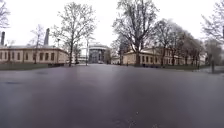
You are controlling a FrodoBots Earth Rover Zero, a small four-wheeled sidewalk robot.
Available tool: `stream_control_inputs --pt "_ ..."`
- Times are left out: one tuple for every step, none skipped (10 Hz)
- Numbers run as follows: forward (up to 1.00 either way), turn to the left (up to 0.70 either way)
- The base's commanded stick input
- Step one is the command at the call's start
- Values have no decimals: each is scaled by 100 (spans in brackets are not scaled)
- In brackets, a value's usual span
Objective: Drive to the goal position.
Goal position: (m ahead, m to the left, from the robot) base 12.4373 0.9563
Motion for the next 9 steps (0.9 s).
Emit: stream_control_inputs --pt "85 0" --pt "85 0" --pt "85 0" --pt "85 0" --pt "85 0" --pt "85 0" --pt "85 0" --pt "85 0" --pt "85 0"
